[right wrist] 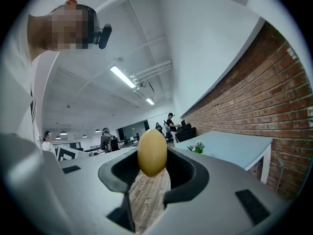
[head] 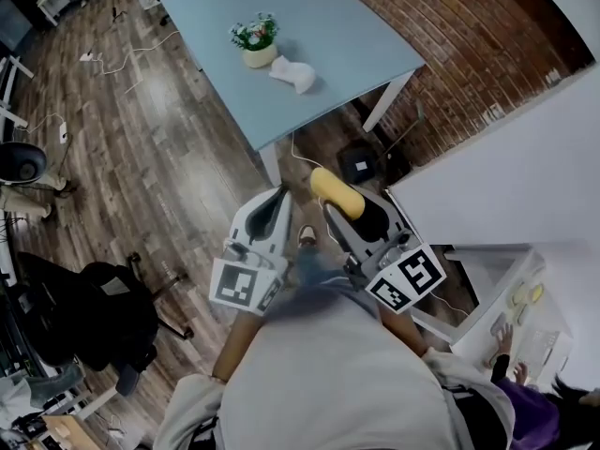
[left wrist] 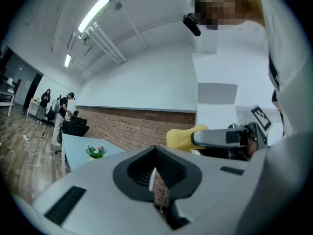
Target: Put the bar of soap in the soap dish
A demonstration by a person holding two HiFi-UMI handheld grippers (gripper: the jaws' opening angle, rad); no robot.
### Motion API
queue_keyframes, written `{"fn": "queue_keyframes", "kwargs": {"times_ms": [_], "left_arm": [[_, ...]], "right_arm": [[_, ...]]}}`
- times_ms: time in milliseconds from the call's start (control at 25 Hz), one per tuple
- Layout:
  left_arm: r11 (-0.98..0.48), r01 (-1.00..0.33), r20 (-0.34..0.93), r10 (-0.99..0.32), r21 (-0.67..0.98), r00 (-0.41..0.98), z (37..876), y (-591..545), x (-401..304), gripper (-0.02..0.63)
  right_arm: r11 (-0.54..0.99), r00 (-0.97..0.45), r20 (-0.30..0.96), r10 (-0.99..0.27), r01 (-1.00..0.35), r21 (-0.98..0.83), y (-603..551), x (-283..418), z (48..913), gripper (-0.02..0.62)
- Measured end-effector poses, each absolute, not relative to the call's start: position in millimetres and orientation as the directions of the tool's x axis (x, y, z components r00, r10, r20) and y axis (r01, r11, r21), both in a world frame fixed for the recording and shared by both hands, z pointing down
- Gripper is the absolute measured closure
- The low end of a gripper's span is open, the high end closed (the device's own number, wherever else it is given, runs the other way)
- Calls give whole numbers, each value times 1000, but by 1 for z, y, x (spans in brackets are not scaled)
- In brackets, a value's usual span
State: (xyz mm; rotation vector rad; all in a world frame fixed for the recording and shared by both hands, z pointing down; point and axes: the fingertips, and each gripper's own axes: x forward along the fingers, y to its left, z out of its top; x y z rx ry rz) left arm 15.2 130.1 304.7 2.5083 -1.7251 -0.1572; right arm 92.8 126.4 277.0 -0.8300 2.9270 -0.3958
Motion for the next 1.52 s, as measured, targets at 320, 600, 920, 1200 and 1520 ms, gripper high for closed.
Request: {"fn": "queue_keyframes", "kwargs": {"times_ms": [320, 600, 920, 1200, 1520], "left_arm": [[-311, -941, -9, -950, 136, 313, 310, 67, 4, 607], [-278, -955, 15, -959, 100, 281, 312, 25, 1, 608], [-282, -954, 2, -959, 106, 284, 309, 1, 5, 607], [-291, -952, 1, -956, 93, 292, 307, -17, -1, 607], [-327, -939, -12, -945, 106, 328, 307, -50, -25, 607]], "right_arm": [[847, -886, 8, -464, -447, -287, 59, 77, 283, 436], [859, -897, 6, -442, -425, -283, 17, 77, 285, 436], [861, -898, 0, -440, -421, -287, -6, 79, 285, 436], [849, -890, 8, -456, -438, -295, -24, 73, 287, 436], [838, -879, 20, -477, -461, -293, -51, 48, 290, 436]]}}
